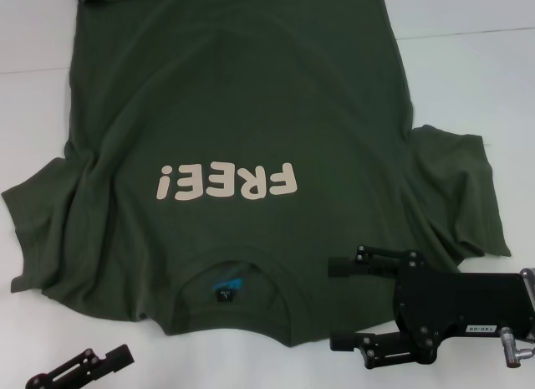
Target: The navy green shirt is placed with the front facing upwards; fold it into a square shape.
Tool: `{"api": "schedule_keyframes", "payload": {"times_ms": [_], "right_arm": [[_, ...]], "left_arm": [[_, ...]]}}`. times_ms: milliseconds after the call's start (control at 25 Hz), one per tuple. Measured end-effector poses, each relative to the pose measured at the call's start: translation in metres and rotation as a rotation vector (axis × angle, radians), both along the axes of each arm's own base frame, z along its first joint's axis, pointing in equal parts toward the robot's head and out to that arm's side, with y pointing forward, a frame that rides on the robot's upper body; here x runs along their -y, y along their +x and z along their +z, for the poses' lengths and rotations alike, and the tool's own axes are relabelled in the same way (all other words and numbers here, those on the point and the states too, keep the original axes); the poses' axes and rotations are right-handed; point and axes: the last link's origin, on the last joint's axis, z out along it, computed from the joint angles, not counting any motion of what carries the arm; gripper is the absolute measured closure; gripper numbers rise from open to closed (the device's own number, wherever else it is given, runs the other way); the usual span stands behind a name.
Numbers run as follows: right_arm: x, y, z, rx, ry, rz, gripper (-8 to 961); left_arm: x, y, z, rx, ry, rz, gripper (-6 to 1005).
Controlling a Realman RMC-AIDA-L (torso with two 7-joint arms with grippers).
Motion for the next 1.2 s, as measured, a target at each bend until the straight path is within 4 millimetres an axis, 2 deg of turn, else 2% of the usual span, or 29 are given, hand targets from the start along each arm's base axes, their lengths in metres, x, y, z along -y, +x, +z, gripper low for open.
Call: {"api": "schedule_keyframes", "payload": {"times_ms": [840,1040,1200], "right_arm": [[0.001,0.000,0.000,-0.001,-0.004,-0.002,58],[-0.004,-0.002,0.008,-0.054,0.006,-0.050,57],[-0.007,-0.006,0.010,-0.076,-0.009,-0.064,57]], "left_arm": [[-0.003,0.002,0.001,0.012,-0.009,-0.005,277],[-0.012,0.006,0.008,0.061,-0.010,0.024,278],[-0.029,0.008,0.018,0.137,-0.051,0.110,279]]}}
